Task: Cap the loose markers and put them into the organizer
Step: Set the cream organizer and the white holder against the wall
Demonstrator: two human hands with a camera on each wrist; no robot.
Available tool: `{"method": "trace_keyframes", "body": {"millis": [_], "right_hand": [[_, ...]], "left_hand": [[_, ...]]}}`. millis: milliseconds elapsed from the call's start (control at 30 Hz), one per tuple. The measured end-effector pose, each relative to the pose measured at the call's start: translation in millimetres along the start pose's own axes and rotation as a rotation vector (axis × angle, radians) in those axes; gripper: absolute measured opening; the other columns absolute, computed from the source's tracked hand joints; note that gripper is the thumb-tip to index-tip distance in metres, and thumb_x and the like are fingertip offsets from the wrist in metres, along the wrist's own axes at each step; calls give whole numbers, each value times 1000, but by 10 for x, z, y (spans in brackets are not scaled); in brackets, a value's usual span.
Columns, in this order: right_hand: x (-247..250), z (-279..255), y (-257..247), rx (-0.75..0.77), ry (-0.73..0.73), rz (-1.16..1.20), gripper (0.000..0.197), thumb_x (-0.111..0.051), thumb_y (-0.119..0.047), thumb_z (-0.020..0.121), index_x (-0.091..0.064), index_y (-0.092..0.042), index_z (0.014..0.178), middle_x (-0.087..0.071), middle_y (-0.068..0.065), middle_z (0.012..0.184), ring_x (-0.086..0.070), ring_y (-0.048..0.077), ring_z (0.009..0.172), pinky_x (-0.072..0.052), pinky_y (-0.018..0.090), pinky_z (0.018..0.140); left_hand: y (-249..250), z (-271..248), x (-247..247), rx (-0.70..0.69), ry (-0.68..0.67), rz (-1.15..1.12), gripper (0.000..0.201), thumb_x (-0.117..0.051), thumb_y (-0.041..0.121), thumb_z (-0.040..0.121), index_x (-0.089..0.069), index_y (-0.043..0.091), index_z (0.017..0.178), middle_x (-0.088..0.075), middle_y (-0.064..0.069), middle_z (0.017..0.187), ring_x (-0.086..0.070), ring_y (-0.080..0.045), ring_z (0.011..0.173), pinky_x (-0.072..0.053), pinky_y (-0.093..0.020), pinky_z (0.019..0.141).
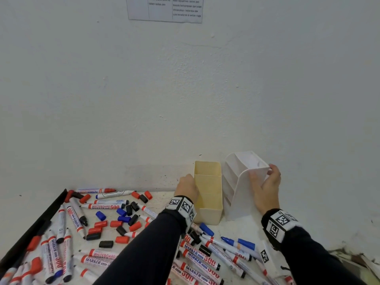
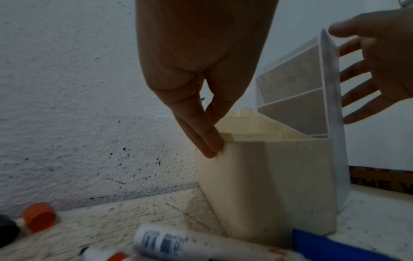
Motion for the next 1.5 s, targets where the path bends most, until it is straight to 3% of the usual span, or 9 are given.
{"method": "trace_keyframes", "body": {"millis": [167,267,433,633,800,900,1033,1133,1500], "right_hand": [[-15,45,24,-8,-80,-182,83,-66,-42,79,-19,-21,143,-32,11,142,-38,32,127,-38,50,104],[-11,19,-12,10,-63,-86,91,-68,-36,78,-8,-25,146,-9,7,149,-30,28,132,-34,44,108],[-140,-33,-85,66,-129,-242,101,-79,-34,68,-12,-27,142,1,7,151,-24,33,135,-29,42,108],[-199,148,-115,-37,-153,-184,87,-54,-12,86,5,-38,146,-23,6,153,-30,33,134,-32,47,109],[-185,187,-170,-36,9,-142,66,-38,6,91,-14,-21,147,-45,19,130,-50,33,113,-39,33,92],[-228,126,-161,-72,-59,-90,59,-36,-7,96,-12,-28,145,-47,17,132,-50,27,103,-37,30,87],[-305,118,-206,-143,-134,-162,91,-56,-48,85,9,-30,147,-11,11,153,-22,35,137,-24,48,109],[-385,131,-256,-155,-89,-236,120,-76,-41,70,14,-22,147,-6,16,151,-13,37,138,-21,51,111],[-359,190,-193,-116,-113,-244,121,-81,-31,67,9,-20,147,-19,17,150,-25,36,136,-27,49,111]], "left_hand": [[-98,-3,-21,40,-3,-94,21,-41,13,94,-50,3,111,-55,-15,112,-61,-27,88,-54,-34,79],[-134,-16,-59,84,-41,-164,33,-42,18,95,-42,9,127,-54,-15,118,-61,-26,87,-56,-34,74],[-156,2,-122,66,-78,-216,43,-41,14,95,-40,15,138,-55,-13,128,-59,-30,107,-54,-42,87],[-163,16,-117,110,-70,-252,42,-42,9,94,-44,12,136,-55,-12,129,-59,-32,108,-53,-40,89],[-132,-1,-103,130,-22,-235,32,-40,1,92,-55,1,121,-58,-15,118,-64,-31,92,-57,-39,78],[-141,9,-114,112,-35,-218,33,-39,0,92,-55,2,121,-58,-15,119,-62,-31,95,-57,-40,79],[-185,27,-107,110,-48,-260,34,-38,3,94,-55,8,123,-59,-13,117,-62,-27,90,-57,-35,76],[-207,32,-98,118,-74,-300,34,-43,7,95,-52,10,127,-62,-14,115,-64,-27,92,-57,-36,77],[-212,80,-173,123,-84,-333,45,-47,12,94,-41,16,138,-57,-12,126,-65,-28,96,-58,-37,75]]}}
Point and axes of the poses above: each hand's wrist, its own z-axis towards the middle knuckle, its own x-axis out of the back of the hand, y = z × x, the point moved 1 cm from there along z, towards the middle knuckle
